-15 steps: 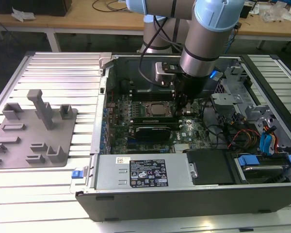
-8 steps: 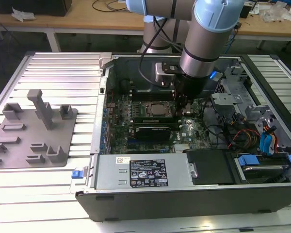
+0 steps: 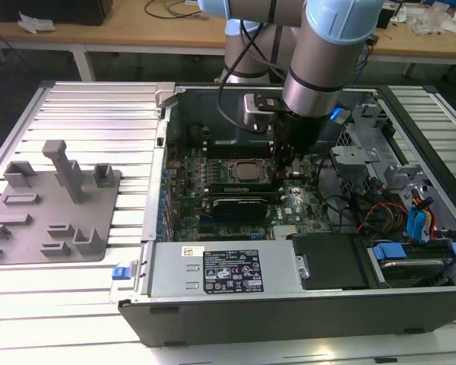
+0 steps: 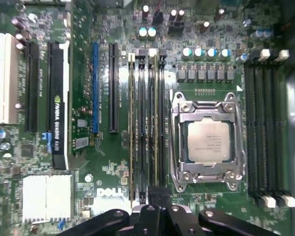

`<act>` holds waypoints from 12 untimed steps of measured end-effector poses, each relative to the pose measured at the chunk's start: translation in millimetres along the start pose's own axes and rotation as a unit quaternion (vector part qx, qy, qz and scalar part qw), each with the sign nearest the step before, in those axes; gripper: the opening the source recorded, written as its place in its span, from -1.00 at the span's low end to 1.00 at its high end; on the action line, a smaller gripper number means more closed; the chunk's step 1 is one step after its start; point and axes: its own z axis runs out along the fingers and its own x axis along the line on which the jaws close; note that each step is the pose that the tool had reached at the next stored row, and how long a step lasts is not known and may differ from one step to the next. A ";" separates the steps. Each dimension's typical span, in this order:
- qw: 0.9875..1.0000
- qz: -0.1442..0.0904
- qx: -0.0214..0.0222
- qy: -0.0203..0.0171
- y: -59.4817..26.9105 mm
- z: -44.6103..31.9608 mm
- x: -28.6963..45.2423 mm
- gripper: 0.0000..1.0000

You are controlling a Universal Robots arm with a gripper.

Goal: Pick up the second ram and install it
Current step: 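Press down the second ram until it locks into place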

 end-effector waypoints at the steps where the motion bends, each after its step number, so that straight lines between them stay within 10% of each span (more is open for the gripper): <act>1: 1.000 0.000 0.000 0.000 0.1 -1.4 -0.1 -0.84; 12: 1.000 0.000 0.000 0.000 19.7 -1.2 0.2 -0.84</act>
